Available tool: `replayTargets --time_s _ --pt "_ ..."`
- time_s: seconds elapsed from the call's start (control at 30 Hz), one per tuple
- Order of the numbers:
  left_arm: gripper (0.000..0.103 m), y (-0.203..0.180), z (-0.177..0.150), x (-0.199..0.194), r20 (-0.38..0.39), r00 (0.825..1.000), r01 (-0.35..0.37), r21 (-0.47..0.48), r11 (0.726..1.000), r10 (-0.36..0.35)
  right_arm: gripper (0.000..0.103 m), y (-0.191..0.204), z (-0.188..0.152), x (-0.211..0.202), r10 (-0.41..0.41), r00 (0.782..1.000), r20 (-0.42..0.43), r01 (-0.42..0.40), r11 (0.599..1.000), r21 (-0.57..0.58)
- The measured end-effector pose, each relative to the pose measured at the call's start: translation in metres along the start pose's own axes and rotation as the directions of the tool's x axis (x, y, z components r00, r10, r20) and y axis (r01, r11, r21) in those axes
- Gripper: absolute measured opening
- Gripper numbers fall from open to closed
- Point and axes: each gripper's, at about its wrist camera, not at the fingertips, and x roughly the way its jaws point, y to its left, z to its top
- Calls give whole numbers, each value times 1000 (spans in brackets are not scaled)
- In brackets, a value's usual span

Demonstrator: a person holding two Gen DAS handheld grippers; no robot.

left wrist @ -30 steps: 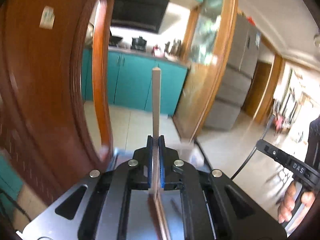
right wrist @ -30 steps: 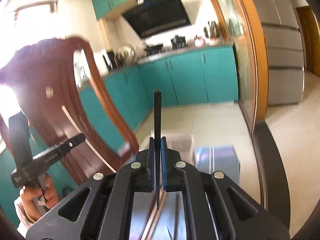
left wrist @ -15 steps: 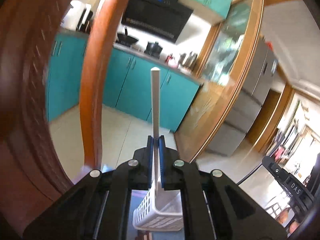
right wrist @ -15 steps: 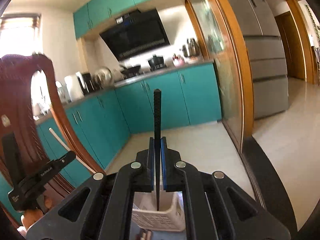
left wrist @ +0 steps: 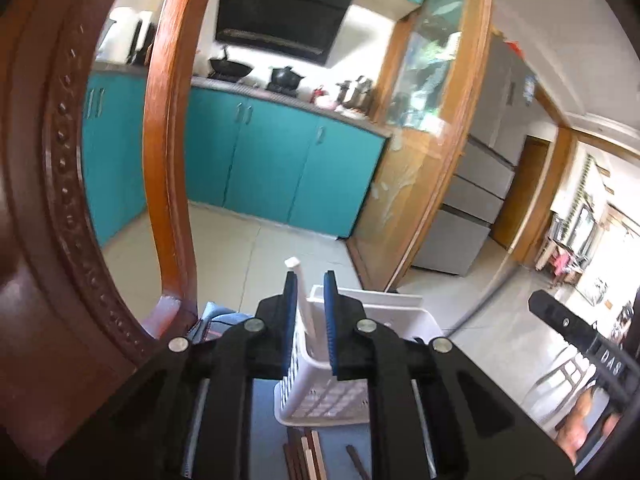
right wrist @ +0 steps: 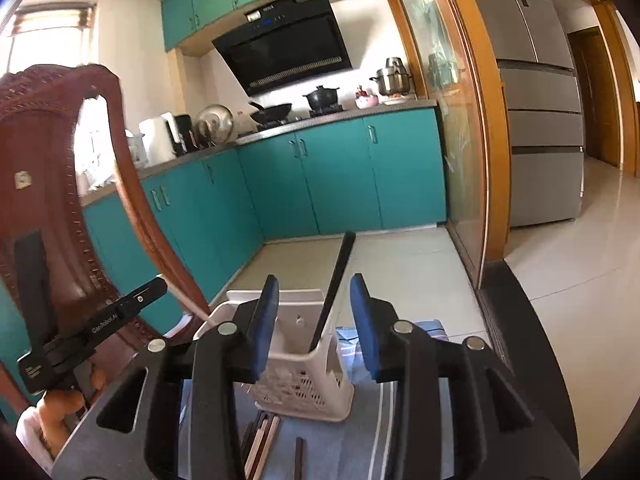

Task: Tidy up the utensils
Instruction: 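Lift both chopsticks over the white holder and open both tools to drop them in, then grasp a dark brown chopstick with the right tool while the left tool reaches a light chopstick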

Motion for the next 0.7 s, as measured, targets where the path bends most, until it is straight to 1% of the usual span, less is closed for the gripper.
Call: replayTargets --time_s 0.07,0.13,0.17,0.2,0.23,0.27,0.3,0.33,0.37,0.4,0.47,0.5,0.57,0.63,0.7 --pt "13 -1 -9 -20 24 1000 -3 24 1000 2 37 -11 -10 -17 38 999 18 -38 999 14" --pt "13 4 -22 -33 15 1000 -11 14 1000 11 37 -19 -20 -27 56 998 16 -57 998 33" --pt "13 9 -29 -37 -7 1000 -14 -1 1000 14 37 -22 -27 -29 53 999 -6 -53 998 42" --pt "13 15 -43 -34 -79 997 -22 -31 999 19 37 -24 -31 -26 44 998 -35 -42 998 44" --pt "13 15 -49 -25 -134 991 -24 -47 999 17 37 -24 -36 -20 20 996 -81 -17 999 40" --pt "13 18 -61 -17 -206 979 -18 -66 998 4 37 -23 -42 -12 -20 991 -134 24 999 28" --pt "13 19 -77 -6 -290 957 -8 -85 996 -17 37 -24 -51 0 -79 976 -203 83 997 10" --pt "13 18 -89 1 -344 939 -9 -86 996 -21 37 -24 -57 9 -102 963 -249 106 994 4" --pt "15 12 -104 14 -417 909 -17 -62 998 -10 37 -26 -66 22 -106 945 -311 115 993 9" --pt "20 7 -113 20 -452 892 -19 -35 999 1 37 -26 -71 30 -103 931 -350 115 993 15" --pt "25 -5 -132 34 -503 863 -31 36 999 45 37 -26 -84 48 -90 896 -434 115 993 30" --pt "25 -7 -138 37 -517 854 -36 50 998 57 37 -25 -87 52 -89 885 -456 116 993 31" --pt "25 -7 -151 45 -563 823 -44 63 997 72 37 -19 -101 61 -95 855 -510 116 993 9" --pt "26 -4 -158 48 -589 805 -52 52 997 73 37 -14 -112 67 -105 834 -542 113 993 -19" --pt "26 2 -163 48 -605 794 -49 25 998 54 37 -8 -123 70 -106 816 -568 101 994 -40"
